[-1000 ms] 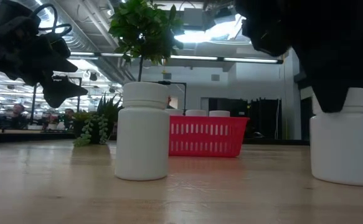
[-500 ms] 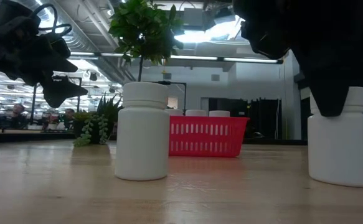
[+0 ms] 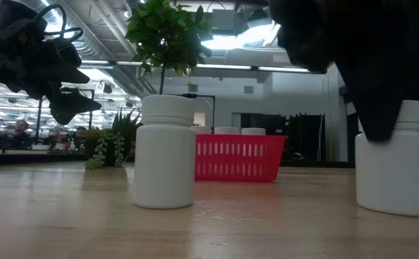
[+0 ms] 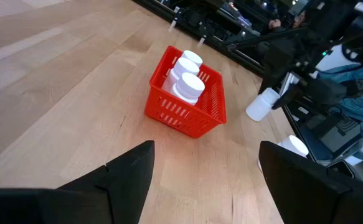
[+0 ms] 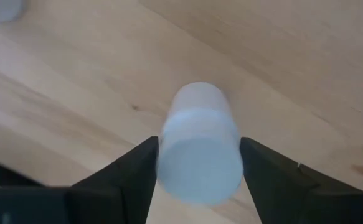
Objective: Pick and place pill bottles into a basket
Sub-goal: Put the white pill bottle into the red bin
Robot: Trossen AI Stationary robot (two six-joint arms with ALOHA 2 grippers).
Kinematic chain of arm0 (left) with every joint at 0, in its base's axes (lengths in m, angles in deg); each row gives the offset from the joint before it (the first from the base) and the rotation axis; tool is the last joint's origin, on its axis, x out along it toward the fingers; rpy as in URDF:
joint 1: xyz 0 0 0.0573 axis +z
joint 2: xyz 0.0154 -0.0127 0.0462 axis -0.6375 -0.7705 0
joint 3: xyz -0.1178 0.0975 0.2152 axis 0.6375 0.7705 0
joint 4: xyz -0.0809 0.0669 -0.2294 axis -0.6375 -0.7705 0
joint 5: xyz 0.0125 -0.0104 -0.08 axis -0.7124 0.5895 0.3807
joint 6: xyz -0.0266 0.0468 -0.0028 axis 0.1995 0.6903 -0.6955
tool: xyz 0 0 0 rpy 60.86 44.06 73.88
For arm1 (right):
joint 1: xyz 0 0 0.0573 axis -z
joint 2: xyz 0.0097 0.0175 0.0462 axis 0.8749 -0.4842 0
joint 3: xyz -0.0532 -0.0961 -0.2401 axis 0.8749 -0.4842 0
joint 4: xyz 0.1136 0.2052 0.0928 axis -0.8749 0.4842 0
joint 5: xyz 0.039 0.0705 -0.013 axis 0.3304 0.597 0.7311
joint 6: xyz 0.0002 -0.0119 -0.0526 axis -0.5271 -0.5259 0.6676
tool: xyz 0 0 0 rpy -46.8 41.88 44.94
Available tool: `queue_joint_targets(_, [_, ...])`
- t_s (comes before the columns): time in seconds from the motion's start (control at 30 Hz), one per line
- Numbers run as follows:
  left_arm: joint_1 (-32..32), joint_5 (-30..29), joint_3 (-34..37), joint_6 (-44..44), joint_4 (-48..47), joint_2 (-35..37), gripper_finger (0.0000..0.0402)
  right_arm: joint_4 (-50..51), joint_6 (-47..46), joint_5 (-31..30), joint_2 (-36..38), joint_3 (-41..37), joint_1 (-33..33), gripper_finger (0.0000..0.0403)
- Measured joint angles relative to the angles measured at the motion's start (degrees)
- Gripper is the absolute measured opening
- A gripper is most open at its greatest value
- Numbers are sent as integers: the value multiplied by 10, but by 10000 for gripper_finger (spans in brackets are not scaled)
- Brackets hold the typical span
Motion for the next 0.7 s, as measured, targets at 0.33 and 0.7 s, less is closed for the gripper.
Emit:
queue_joint_targets(0.33, [0,0,0,0,0,0,281,-40,-5,6,0,-31,0,216])
queue_joint_targets(0.7, [0,0,0,0,0,0,281,-40,31,-14,0,-2,2,172])
